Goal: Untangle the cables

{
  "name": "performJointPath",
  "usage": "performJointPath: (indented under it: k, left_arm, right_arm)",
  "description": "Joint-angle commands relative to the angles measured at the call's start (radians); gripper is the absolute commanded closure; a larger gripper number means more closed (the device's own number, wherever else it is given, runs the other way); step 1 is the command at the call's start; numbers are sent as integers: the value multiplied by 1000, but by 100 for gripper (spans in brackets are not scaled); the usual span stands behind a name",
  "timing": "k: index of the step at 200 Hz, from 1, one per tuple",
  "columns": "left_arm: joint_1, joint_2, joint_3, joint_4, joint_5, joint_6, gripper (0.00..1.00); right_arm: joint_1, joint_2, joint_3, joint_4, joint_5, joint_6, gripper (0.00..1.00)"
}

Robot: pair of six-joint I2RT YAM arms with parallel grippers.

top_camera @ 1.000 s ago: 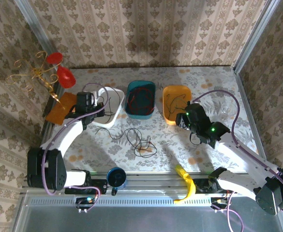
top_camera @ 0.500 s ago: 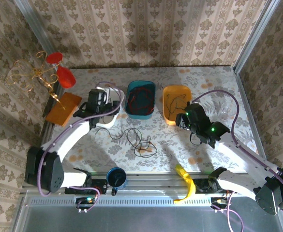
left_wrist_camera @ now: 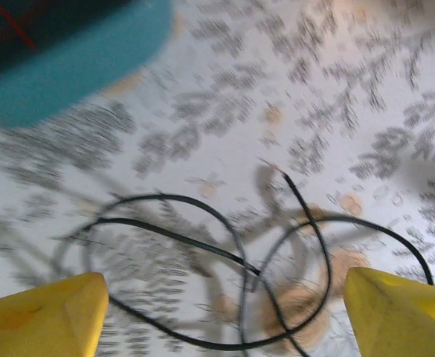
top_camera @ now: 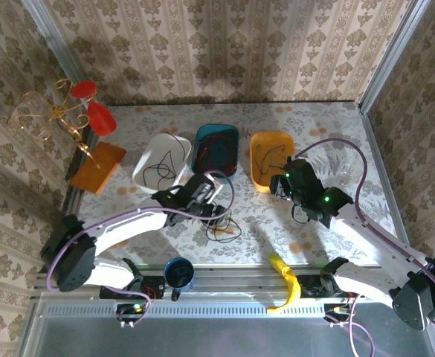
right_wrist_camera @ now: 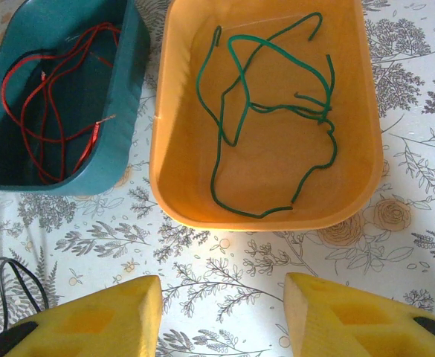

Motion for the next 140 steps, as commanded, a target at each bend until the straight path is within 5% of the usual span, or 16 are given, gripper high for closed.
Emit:
performJointPath:
  k: [1,41,140]
  left_arm:
    - [-22,72,-4,41,49,-90,19]
    - [-36,218,71,42,-10,-180,25]
    - [-102,373,293,-153,-221,-117,30]
  right_arm:
    - [-5,3,0,-3,-1,12,52]
    - [-7,-14,-11,-8,6,14,51]
    - [-8,-26,-19,-20,10,9,52]
